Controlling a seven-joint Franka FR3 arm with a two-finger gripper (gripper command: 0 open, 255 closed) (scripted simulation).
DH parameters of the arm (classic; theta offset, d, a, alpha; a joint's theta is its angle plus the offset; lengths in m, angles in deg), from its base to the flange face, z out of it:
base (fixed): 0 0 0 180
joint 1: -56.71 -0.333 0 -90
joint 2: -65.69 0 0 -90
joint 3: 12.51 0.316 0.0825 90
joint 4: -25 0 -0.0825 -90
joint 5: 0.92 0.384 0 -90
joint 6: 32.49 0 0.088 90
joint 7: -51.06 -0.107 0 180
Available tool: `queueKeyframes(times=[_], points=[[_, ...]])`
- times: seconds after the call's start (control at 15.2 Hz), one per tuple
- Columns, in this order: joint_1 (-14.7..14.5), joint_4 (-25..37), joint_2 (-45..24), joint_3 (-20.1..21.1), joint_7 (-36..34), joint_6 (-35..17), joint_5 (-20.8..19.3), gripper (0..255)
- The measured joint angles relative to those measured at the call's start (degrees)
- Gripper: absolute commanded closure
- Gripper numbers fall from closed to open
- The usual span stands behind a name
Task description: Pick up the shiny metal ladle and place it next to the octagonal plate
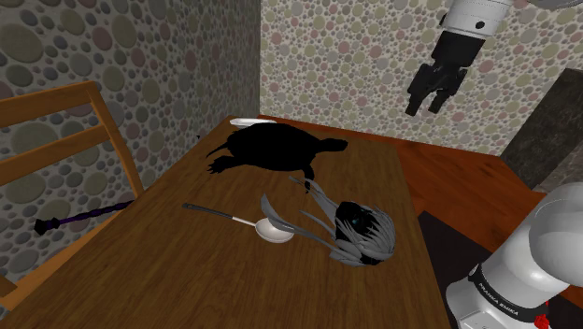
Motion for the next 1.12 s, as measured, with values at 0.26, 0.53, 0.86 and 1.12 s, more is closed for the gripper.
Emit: queueKeyframes(times=[0.26, 0.53, 0.86, 1.12], points=[[-1.35, -0.16, -2.98, 1.26, 0.61, -3.21, 0.84, 0], [-3.81, -0.18, -7.98, 3.62, 1.72, -8.48, 2.26, 0], [-6.71, 1.98, -16.25, 6.99, 2.86, -15.09, 3.53, 0], [-8.56, 4.34, -22.77, 9.22, 4.24, -19.55, 3.79, 0]])
